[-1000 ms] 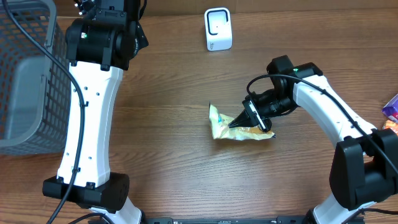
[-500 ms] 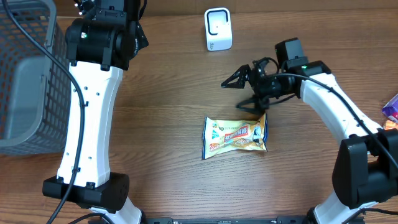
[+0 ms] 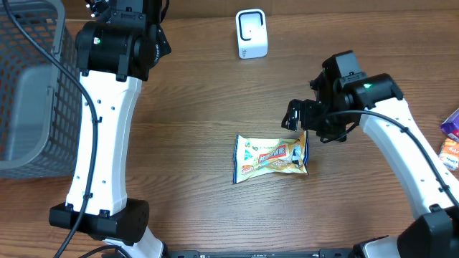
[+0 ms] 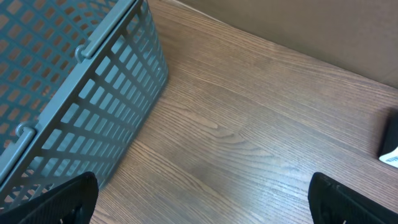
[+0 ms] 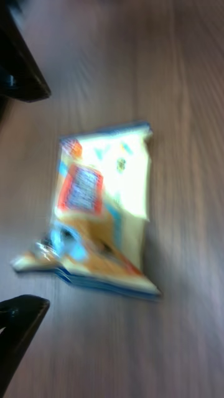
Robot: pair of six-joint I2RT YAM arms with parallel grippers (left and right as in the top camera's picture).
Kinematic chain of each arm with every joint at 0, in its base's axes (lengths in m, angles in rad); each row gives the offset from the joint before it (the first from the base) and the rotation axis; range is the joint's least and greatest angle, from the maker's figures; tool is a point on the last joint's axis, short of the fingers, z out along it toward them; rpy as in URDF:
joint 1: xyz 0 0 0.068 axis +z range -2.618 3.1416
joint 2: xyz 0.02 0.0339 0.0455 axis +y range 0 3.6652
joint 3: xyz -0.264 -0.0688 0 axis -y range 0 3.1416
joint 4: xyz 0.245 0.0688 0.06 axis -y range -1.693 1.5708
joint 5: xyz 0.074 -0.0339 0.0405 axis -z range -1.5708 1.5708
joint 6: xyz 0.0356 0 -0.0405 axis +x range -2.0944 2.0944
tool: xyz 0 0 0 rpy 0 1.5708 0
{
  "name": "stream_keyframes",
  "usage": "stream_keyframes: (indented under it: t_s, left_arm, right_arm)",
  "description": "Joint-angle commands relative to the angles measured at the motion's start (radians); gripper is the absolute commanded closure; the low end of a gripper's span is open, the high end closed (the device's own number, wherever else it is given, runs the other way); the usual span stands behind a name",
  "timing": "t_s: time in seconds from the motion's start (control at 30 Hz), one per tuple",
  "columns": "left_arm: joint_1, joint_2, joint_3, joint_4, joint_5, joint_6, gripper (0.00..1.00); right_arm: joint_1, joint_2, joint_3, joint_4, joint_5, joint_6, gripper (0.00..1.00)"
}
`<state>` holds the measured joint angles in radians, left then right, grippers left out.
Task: Scan the item barcode
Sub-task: 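Lower the right gripper and grasp the yellow bag's right edge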
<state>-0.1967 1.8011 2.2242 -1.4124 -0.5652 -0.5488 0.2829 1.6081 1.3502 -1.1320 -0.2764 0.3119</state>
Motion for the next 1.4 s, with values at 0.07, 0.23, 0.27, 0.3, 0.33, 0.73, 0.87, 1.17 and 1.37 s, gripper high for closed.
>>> stream_keyframes:
  t_s: [0.07,0.23,0.27,0.3,0.33,0.73,0.87,1.17,1.37]
  left_arm:
    - [-0.006,0.01,0.009,0.003,-0.01,-0.016,0.0]
    - [-0.006,0.01,0.009,0.003,-0.01,-0.016,0.0]
    - [-0.006,0.01,0.009,0.003,-0.01,-0.016,0.0]
    - [-0.006,0.01,0.009,0.003,-0.01,-0.016,0.0]
    - [-0.006,0.01,0.009,0.003,-0.01,-0.016,0.0]
    - [-0.006,0.01,0.009,0.003,-0.01,-0.016,0.0]
    - [-0.006,0.01,0.009,0.003,-0.01,-0.016,0.0]
    - [-0.006,0.01,0.009,0.003,-0.01,-0.016,0.0]
    - [-0.006,0.01,0.009,0.003,-0.01,-0.016,0.0]
  right_arm:
    - [0.058,0.022,-0.175,0.206,0.149,-0.163,0.0]
    - [0.032,0.022,-0.326,0.355,0.038,-0.089,0.0]
    - [0.024,0.022,-0.348,0.371,0.03,-0.08,0.0]
    - [0.019,0.022,-0.361,0.379,0.015,-0.08,0.0]
    - [0.019,0.022,-0.369,0.381,-0.01,-0.08,0.0]
    - [0.021,0.046,-0.397,0.387,-0.32,-0.049,0.0]
    - [0.019,0.12,-0.451,0.454,-0.33,0.004,0.0]
    - [0.019,0.267,-0.502,0.696,-0.59,-0.004,0.34]
    - [0.007,0.266,-0.5,0.699,-0.57,-0.005,0.87]
